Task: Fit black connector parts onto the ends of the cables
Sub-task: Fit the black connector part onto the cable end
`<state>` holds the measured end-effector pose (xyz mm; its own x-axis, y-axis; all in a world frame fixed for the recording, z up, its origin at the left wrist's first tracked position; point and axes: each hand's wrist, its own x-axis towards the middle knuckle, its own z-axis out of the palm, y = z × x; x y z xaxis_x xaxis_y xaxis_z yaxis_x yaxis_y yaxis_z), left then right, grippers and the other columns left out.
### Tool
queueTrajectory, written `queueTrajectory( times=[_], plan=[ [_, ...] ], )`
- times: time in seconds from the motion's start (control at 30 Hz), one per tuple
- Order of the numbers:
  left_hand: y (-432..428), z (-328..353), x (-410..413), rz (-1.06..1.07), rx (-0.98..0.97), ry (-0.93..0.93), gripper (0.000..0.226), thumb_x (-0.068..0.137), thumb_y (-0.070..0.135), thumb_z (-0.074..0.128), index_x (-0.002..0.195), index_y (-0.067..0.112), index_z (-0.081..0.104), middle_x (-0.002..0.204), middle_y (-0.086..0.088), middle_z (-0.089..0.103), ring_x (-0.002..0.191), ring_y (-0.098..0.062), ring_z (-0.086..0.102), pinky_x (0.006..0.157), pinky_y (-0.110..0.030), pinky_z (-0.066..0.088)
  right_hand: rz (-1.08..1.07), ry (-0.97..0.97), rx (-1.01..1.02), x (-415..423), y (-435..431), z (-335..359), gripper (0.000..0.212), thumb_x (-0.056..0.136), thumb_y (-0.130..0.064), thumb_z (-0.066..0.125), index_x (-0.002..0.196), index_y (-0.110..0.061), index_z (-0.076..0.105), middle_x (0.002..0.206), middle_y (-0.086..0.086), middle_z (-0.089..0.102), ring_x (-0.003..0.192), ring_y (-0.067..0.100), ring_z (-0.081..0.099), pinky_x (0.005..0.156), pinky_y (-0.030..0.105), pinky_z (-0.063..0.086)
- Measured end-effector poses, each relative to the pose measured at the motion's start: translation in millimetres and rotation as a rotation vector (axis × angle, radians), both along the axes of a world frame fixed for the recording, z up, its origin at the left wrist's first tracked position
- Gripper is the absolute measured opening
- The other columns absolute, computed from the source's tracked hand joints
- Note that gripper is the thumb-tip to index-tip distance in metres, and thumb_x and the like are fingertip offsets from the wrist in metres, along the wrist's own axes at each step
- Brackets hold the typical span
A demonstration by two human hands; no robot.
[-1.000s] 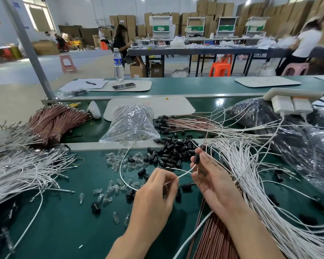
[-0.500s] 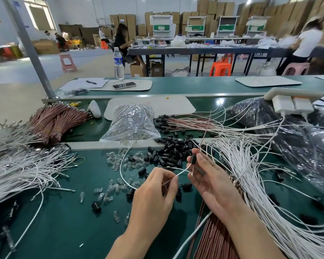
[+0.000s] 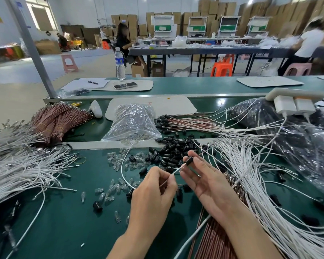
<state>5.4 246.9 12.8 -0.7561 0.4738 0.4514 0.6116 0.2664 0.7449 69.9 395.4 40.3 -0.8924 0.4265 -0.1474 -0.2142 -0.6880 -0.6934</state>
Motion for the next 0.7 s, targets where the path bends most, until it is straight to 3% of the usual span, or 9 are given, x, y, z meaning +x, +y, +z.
queueTrajectory(
  times=[0.3,0.43,0.7],
  plan=[
    [-0.6,0.5,-1.6,0.039,0.000,0.024,0.018,0.097,0.045,0.052,0.082,0.036,0.048,0.082,0.017,0.062,0.068,-0.009,0.060,0.057,-0.020,0.045,-0.002,-0.034,0.111,0.7,0.9,-0.9,0.023,0.092,-0.012,0.062,0.107,-0.004,0.078,0.092,0.010,0.075,0.078,0.016,0.072,0.069,0.027,0.061],
    [-1.8,0.7,-2.1,0.086,-0.035,0.104,0.018,0.097,0.041,0.056,0.083,0.034,0.047,0.067,0.016,0.055,0.067,-0.007,0.058,0.056,-0.016,0.042,0.004,-0.041,0.118,0.9,1.8,-1.2,0.023,0.090,-0.014,0.065,0.106,-0.004,0.078,0.094,0.011,0.075,0.075,0.014,0.071,0.069,0.026,0.061],
    [-3.1,3.7,-1.5,0.057,0.007,0.021,0.015,0.099,0.046,0.050,0.087,0.039,0.043,0.080,0.017,0.061,0.062,-0.011,0.058,0.053,-0.025,0.045,0.046,-0.025,0.063,-1.0,1.2,-4.7,0.027,0.084,-0.013,0.068,0.107,-0.001,0.077,0.098,0.012,0.075,0.076,0.015,0.073,0.071,0.027,0.062]
  ],
)
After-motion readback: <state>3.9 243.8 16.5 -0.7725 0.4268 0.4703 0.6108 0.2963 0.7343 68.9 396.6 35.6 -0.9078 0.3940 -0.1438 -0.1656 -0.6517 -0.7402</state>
